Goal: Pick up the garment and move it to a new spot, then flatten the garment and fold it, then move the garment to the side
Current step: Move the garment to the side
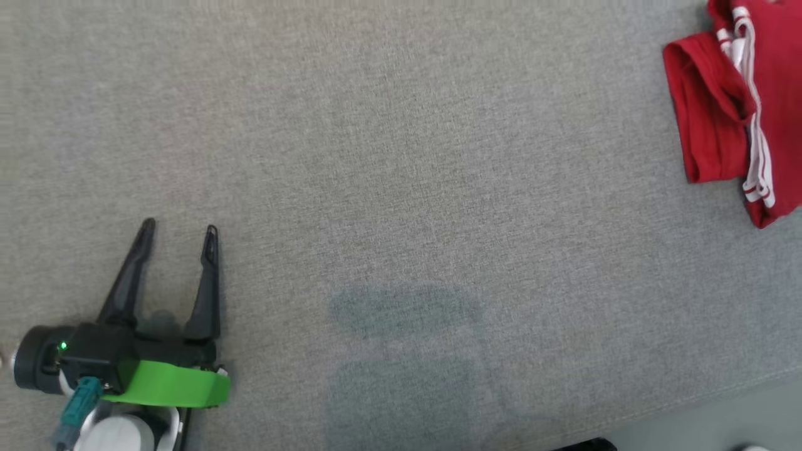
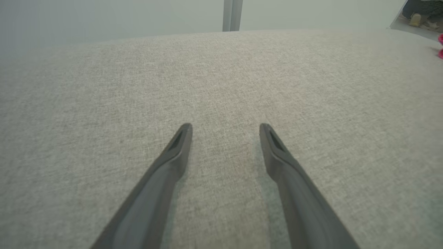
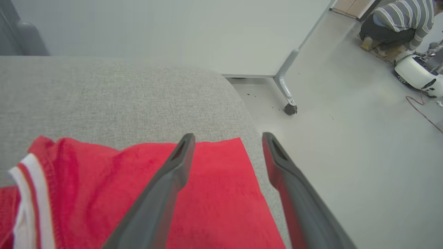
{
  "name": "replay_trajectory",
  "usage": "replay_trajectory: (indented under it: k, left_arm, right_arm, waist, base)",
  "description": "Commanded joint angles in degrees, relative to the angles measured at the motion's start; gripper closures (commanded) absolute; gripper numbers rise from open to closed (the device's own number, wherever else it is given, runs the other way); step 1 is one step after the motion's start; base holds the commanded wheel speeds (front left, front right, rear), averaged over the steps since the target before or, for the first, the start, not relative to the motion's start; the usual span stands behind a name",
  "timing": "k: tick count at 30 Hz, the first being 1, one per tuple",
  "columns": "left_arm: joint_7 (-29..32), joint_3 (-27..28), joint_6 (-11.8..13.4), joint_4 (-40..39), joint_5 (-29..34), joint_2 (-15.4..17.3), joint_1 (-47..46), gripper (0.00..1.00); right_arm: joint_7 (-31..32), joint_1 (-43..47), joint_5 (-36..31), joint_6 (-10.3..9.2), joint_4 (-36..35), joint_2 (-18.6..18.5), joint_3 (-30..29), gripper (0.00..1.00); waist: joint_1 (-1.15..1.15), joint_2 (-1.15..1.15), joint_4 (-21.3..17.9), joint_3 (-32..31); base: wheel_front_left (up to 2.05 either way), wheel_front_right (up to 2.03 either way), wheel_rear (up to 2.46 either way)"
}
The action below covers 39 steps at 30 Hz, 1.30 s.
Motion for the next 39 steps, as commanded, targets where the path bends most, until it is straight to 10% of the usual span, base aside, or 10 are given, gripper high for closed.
replay_trajectory:
  k: [1,12,18,26,39]
  left_arm:
    - [-0.5,-0.3,0.0,1.3,-0.5,-0.6,0.9,0.00]
    - [-2.5,0.1,0.0,11.2,-2.9,-3.8,4.4,0.00]
    - [-2.9,1.6,-0.5,14.4,-4.0,-3.4,6.4,0.00]
    - [-3.0,3.8,-1.7,19.1,-3.2,-4.0,9.1,0.00]
    - [-3.0,6.8,-5.5,20.5,-1.1,-5.7,10.6,0.00]
  right_arm:
    - [-2.1,2.4,0.3,-0.02,-1.9,0.0,1.0,0.00]
    - [-13.4,26.7,1.1,-0.05,-25.3,3.5,-2.2,0.00]
    - [-15.9,41.0,-2.2,-0.03,-35.7,14.2,-2.9,0.00]
    - [-18.7,53.1,-8.4,-0.04,-33.3,24.3,-0.8,0.00]
    - [-18.7,54.8,-11.6,-0.04,-32.0,27.1,1.0,0.00]
  waist:
    - [-0.01,0.38,2.1,-7.2]
    - [-0.01,0.38,9.0,-21.6]
    - [-0.01,0.38,10.7,-25.8]
    - [-0.01,0.38,11.4,-31.6]
    - [-0.01,0.38,11.1,-34.2]
  base:
    - [0.00,0.00,0.00]
    - [0.00,0.00,0.00]
    - [0.00,0.00,0.00]
    - [0.00,0.00,0.00]
    - [0.00,0.00,0.00]
